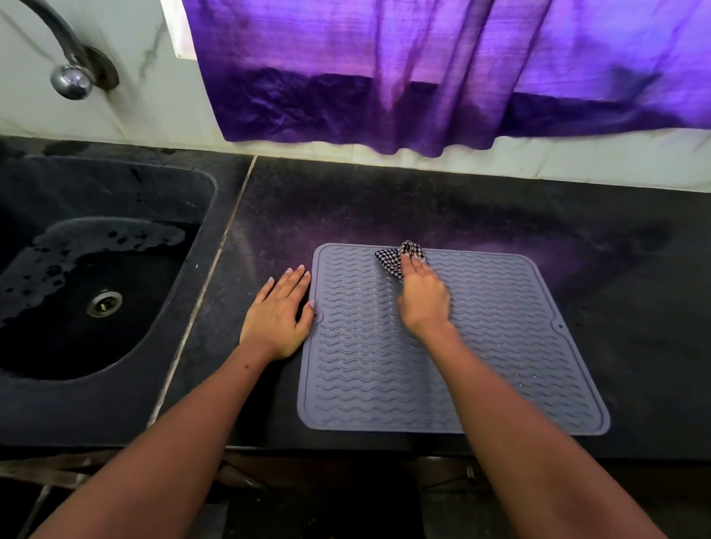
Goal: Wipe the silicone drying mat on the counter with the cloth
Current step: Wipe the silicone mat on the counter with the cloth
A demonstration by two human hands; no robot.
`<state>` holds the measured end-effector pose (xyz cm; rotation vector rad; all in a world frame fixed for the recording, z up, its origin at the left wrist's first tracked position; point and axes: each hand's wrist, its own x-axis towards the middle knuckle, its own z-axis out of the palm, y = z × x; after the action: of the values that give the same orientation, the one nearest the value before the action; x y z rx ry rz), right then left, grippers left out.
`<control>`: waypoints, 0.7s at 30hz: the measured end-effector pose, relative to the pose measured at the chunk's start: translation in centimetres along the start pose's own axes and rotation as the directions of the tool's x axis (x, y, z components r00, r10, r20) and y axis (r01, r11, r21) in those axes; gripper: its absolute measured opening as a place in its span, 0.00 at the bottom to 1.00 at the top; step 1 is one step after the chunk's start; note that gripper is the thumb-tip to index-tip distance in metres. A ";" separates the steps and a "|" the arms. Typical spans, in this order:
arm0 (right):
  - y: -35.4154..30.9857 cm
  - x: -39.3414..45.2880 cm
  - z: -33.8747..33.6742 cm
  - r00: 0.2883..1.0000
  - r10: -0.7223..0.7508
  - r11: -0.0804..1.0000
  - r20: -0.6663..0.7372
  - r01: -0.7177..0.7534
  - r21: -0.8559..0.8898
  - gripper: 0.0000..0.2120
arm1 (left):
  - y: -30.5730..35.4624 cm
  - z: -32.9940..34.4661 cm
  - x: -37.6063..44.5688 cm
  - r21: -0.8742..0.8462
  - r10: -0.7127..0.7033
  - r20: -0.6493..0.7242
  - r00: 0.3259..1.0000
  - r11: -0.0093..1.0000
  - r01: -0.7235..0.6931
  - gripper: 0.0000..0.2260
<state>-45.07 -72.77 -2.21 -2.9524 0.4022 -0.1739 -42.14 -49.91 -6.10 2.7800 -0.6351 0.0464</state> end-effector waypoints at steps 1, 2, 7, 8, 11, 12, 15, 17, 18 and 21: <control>0.4 0.2 -0.8 1.000 0.020 0.997 0.023 -0.021 0.078 0.27 | 0.0 0.0 0.0 0.000 -0.001 -0.002 1.000 1.000 0.001 0.36; 0.9 0.5 -1.6 0.997 0.055 0.977 0.060 -0.066 0.202 0.25 | 0.0 0.0 0.0 0.000 -0.001 -0.005 1.000 1.000 0.001 0.36; 4.4 3.9 -4.4 0.838 0.402 0.212 0.369 -0.477 0.853 0.15 | 0.0 0.0 0.0 0.006 0.007 -0.008 1.000 1.000 -0.007 0.36; 4.6 4.1 -5.0 0.814 0.496 0.250 0.304 -0.469 0.847 0.16 | 0.0 -0.1 0.0 0.005 0.009 -0.007 1.000 1.000 -0.009 0.36; 4.1 2.8 -5.6 0.844 0.535 0.704 -0.043 -0.416 0.576 0.20 | 0.0 -0.1 -0.1 0.008 0.013 -0.007 1.000 1.000 -0.013 0.36; 3.8 2.1 -5.3 0.885 0.459 0.797 -0.077 -0.372 0.476 0.21 | 0.0 -0.1 -0.1 0.006 0.015 -0.010 1.000 1.000 -0.015 0.36; 3.0 0.3 -1.8 0.988 0.146 0.982 0.046 -0.150 0.113 0.26 | -0.1 0.1 0.0 0.010 0.020 -0.014 1.000 1.000 -0.020 0.36; 3.7 0.3 0.1 0.998 0.025 0.999 0.061 -0.023 -0.028 0.30 | -0.2 0.1 -0.1 0.017 0.020 -0.015 1.000 1.000 -0.020 0.35; 4.0 0.6 0.2 0.999 0.018 1.000 0.050 -0.016 -0.024 0.30 | -0.2 0.2 0.0 0.020 0.020 -0.020 1.000 1.000 -0.020 0.35; 5.0 1.1 -0.6 0.998 -0.004 0.997 0.060 -0.001 0.079 0.30 | -0.2 0.2 0.0 0.019 0.024 -0.022 0.999 1.000 -0.023 0.35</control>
<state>-45.34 -77.88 -2.37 -2.8720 0.3755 -0.0991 -42.01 -49.79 -6.38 2.7858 -0.6649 0.0889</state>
